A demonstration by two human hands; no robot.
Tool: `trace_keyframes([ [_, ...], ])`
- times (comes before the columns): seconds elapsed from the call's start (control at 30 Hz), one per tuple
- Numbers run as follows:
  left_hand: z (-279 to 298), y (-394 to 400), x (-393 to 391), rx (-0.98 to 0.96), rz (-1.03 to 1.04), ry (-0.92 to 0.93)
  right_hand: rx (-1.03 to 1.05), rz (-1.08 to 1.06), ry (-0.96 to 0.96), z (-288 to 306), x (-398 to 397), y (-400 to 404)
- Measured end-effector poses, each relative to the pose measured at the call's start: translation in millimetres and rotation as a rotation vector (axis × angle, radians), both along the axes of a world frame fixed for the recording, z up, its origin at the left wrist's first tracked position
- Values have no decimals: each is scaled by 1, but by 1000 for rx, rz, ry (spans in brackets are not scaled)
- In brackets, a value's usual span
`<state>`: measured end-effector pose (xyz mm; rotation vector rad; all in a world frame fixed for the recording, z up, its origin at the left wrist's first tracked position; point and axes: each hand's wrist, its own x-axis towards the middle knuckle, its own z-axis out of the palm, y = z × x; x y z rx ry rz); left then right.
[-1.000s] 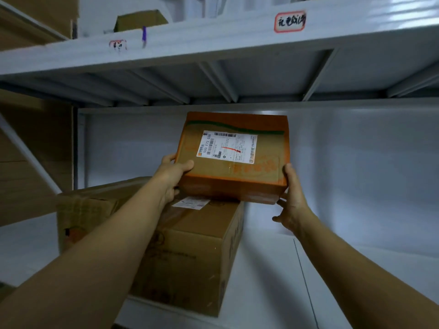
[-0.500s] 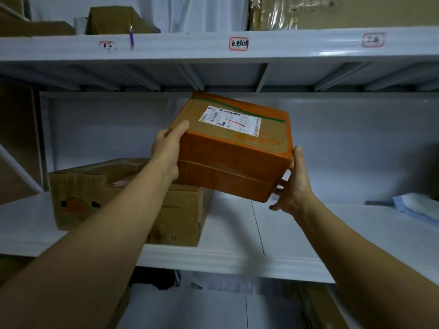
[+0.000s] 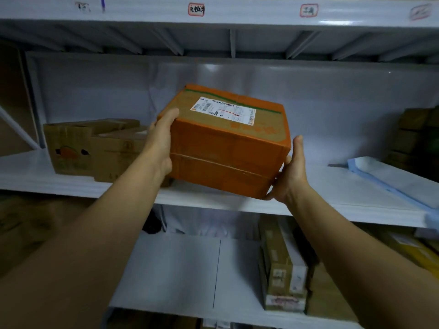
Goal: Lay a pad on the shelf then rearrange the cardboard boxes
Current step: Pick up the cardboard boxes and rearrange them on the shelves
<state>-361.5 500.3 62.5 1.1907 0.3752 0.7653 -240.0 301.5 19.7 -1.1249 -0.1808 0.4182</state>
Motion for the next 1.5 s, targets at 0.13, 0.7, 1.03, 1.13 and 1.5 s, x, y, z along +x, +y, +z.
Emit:
trace_keyframes([
  [0.13, -33, -29, -13, -45, 11, 44, -31, 7, 28, -21, -18, -42],
  [0.7, -180, -65, -29, -256, 24, 312, -168, 184, 371, -152, -61, -105],
  [1.03, -299, -27, -17, -396, 173, 484, -371, 218, 510, -229, -46, -55],
  [1.13, -324, -12, -9, -402, 172, 576, -390, 216, 603, -258, -34, -34],
  [1.5, -403, 47, 66, -432, 35, 737, -400, 178, 739, -371, 9, 36],
])
